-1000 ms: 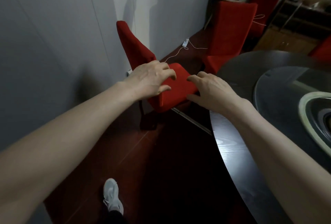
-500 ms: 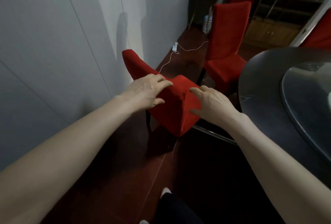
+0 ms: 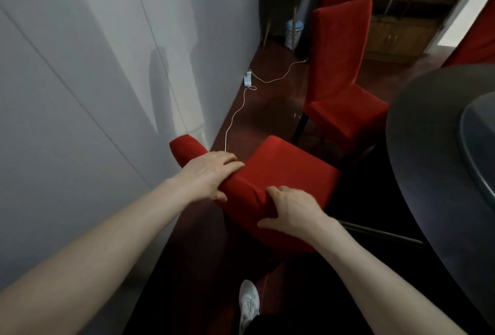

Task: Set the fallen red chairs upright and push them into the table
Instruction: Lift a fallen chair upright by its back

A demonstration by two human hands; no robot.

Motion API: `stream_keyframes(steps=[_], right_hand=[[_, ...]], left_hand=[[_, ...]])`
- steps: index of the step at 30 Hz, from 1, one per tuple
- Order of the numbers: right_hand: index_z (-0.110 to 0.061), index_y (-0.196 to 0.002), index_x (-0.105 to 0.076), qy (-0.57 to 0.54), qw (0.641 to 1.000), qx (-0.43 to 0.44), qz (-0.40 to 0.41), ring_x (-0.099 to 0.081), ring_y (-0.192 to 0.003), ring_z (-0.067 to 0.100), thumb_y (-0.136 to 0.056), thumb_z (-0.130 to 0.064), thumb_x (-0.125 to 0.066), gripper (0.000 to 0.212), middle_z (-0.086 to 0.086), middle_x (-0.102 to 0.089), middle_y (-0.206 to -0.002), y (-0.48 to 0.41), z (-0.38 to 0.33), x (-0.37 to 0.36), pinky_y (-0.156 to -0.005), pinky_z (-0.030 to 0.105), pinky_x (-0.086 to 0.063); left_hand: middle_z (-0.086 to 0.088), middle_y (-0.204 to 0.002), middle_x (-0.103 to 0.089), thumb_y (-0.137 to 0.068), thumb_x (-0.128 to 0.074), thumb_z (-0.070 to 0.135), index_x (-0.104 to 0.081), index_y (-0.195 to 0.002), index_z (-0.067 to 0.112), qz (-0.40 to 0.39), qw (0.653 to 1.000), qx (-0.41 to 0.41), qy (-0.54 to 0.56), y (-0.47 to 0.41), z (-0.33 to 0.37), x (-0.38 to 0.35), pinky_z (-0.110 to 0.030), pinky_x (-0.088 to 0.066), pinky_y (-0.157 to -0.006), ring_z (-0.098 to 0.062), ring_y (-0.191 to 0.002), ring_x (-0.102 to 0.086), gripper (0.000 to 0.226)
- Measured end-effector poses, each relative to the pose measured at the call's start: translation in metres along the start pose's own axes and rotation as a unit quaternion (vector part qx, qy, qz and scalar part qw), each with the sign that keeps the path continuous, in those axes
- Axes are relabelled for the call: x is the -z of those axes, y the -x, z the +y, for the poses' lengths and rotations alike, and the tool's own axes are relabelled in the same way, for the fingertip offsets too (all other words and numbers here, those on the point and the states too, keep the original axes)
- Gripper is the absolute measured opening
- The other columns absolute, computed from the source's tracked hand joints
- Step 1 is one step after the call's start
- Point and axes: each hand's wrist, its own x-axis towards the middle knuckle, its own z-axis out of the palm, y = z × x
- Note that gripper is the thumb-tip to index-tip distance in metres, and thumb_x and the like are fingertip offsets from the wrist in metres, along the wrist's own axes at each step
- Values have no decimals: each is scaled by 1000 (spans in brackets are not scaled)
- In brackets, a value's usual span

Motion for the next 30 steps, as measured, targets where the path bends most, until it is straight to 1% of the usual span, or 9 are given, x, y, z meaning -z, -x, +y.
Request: stream_keyframes(steps=[2,5,8,10,14,17,21,27,30], right_hand=[[-18,-109,-45,-14,999,-16,-26,-63,-93,31,-74,-62,-69,61,6,-63,-102,-13,-7,-4,-74,37,-47],[-19,-106,-44,-37,997,-50,-51,-64,-88,31,-73,-52,-70,53,4,-65,-98,-22,-10,-12,-72,37,-49],[-22,-109,-47,-54,993,-86,-59,-65,-89,32,-74,-46,-69,48,4,-67,-96,-25,-12,-14,-73,37,-50],[-25,-109,-48,-53,991,-102,-66,-65,-90,31,-75,-43,-68,43,4,-67,-96,-26,-16,-14,-74,36,-50],[-33,-104,-52,-77,986,-136,-61,-65,-88,24,-74,-42,-69,36,-6,-68,-91,-24,-19,-11,-73,31,-47],[-35,-102,-56,-88,980,-176,-33,-65,-89,19,-70,-43,-69,36,-9,-68,-89,-19,-28,-10,-73,29,-48],[-35,-100,-62,-108,971,-213,-35,-64,-84,13,-69,-42,-73,34,-13,-66,-84,-18,-35,-8,-74,32,-52],[-34,-95,-64,-89,968,-236,-19,-63,-82,10,-68,-42,-74,30,-13,-66,-82,-12,-46,-13,-74,31,-51],[-34,-98,-65,-97,960,-262,-15,-63,-84,9,-69,-41,-74,31,-12,-68,-86,-4,-56,-14,-76,29,-51]], left_hand=[[3,-145,-43,-68,-80,48,-39,-145,27,-34,999,-28,-2,-18,-22,-9,-30,-29,-111,-16,-132,-41,90],[12,-127,-58,-65,-75,53,-49,-131,37,-90,992,-83,-11,-42,-42,-20,-32,-31,-111,-10,-119,-54,73],[13,-114,-66,-63,-68,60,-50,-124,41,-139,982,-131,5,-59,-52,-23,-33,-49,-91,-12,-105,-63,66],[8,-108,-69,-64,-66,59,-51,-122,42,-148,974,-171,6,-66,-57,-25,-32,-52,-80,-17,-99,-66,62],[2,-95,-70,-69,-66,52,-59,-111,37,-134,961,-241,0,-71,-59,-24,-32,-51,-73,-23,-87,-68,46],[0,-94,-71,-74,-66,47,-63,-106,30,-127,948,-292,-16,-70,-59,-23,-30,-49,-72,-24,-86,-67,36],[0,-94,-70,-79,-65,43,-65,-103,28,-123,933,-336,-38,-69,-58,-19,-31,-50,-73,-24,-86,-67,29],[-3,-94,-69,-82,-63,39,-65,-107,24,-82,916,-383,-81,-62,-59,-21,-35,-53,-73,-27,-86,-66,29],[-3,-95,-68,-83,-63,37,-64,-108,22,-78,904,-410,-93,-62,-56,-15,-35,-52,-72,-26,-86,-66,29]])
